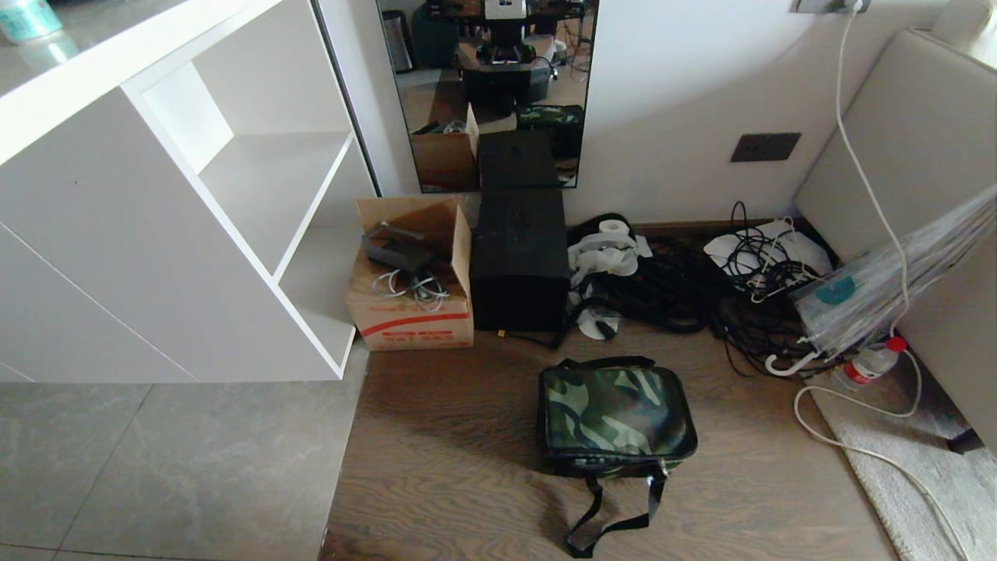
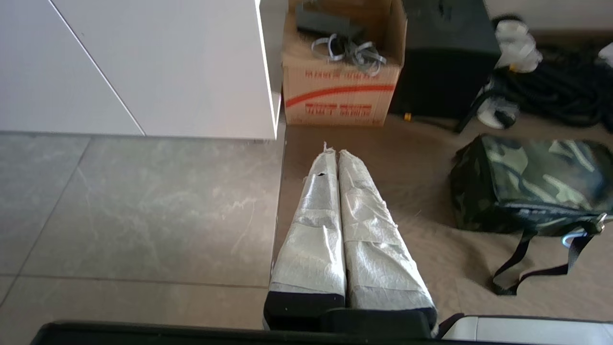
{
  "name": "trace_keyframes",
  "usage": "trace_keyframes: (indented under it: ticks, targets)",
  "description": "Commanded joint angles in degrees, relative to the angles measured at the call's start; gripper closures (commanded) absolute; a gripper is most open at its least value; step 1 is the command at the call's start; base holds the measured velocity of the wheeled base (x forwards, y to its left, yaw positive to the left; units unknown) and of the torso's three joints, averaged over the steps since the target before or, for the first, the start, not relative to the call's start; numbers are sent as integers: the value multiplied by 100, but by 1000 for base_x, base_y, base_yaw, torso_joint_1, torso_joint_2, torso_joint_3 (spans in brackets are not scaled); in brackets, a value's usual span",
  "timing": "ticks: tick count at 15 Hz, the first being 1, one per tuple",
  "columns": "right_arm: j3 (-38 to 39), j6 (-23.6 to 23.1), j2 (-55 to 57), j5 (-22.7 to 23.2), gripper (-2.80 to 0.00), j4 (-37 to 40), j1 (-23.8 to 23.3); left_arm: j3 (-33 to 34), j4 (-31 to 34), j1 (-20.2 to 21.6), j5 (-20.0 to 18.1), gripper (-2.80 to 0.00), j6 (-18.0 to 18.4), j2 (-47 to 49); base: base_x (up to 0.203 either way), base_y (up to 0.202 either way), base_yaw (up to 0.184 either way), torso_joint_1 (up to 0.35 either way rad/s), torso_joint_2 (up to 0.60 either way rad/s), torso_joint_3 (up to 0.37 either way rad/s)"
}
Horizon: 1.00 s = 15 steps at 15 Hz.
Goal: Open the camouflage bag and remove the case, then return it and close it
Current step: Open the top of the storage box
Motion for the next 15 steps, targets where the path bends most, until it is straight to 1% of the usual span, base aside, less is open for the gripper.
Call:
trace_keyframes:
  ticks: [1,15]
  targets:
    - [7,-5,-2,2,0,-1,2,0,-1,0,0,0,-7,8,0,0,0,2,2,-201]
    - [4,-5,-2,2,0,-1,2,0,-9,0,0,0,-9,9,0,0,0,1,4,-196]
